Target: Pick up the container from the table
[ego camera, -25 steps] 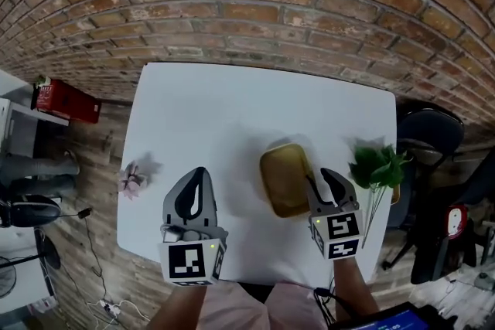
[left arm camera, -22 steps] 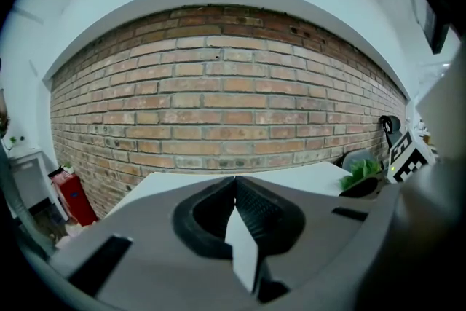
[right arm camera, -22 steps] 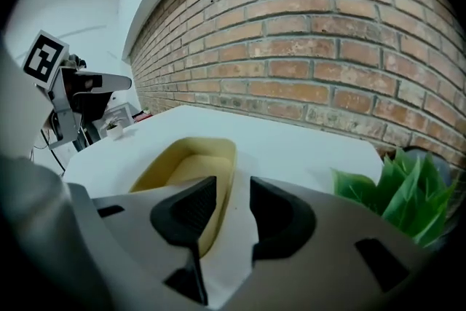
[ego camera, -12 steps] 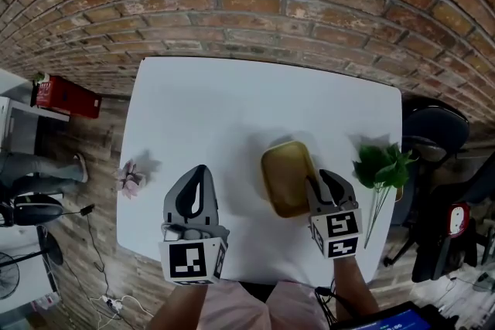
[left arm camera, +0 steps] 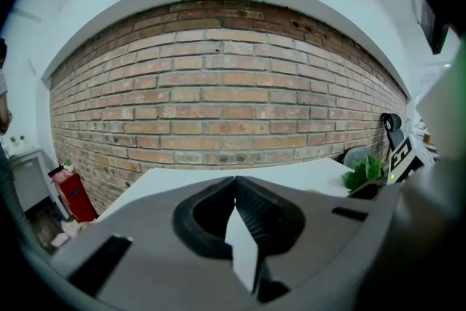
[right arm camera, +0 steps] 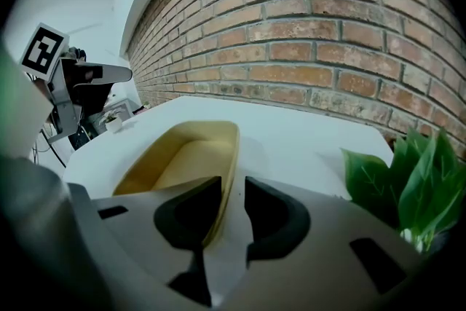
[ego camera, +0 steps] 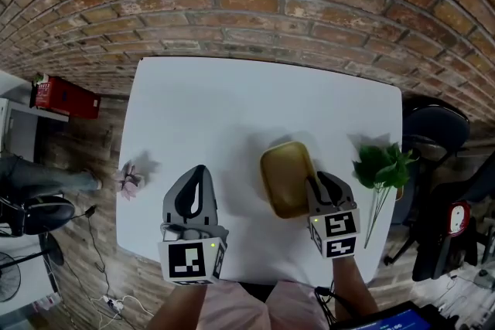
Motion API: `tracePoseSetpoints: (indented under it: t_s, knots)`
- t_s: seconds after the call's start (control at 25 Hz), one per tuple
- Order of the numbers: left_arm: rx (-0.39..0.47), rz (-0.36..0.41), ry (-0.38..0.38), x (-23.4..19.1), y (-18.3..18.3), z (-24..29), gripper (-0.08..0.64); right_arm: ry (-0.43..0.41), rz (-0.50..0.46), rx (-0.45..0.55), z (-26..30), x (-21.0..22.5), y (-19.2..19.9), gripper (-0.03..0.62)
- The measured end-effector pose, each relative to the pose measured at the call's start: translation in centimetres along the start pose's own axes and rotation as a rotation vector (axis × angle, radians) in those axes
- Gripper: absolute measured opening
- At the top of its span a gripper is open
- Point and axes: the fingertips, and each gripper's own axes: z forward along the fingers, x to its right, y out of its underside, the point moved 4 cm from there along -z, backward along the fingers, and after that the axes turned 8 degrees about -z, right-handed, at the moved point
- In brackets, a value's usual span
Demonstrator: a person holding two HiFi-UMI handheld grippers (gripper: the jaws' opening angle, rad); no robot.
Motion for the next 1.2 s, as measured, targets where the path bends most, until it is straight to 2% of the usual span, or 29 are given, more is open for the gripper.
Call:
tracePoseSetpoints:
  t_s: [0.2,0.76,1.2]
  knots:
    - [0.028,-0.026,0.004,0.3,-0.8,0.3,0.009,-0.005,0.002,-0.007,0.1,-0.1,-0.1,0.098]
    - [0.01,-0.016,0.003,0.1,-0.5,0.5,0.009,0.006,0.003,-0.016,0.3,0.1,0.1,0.026]
    - [0.028,-0.018,0.005,0.3,-1.1,0.2,0.009,0.025,0.01,0.003,-0.1,0.4,-0.4,0.007]
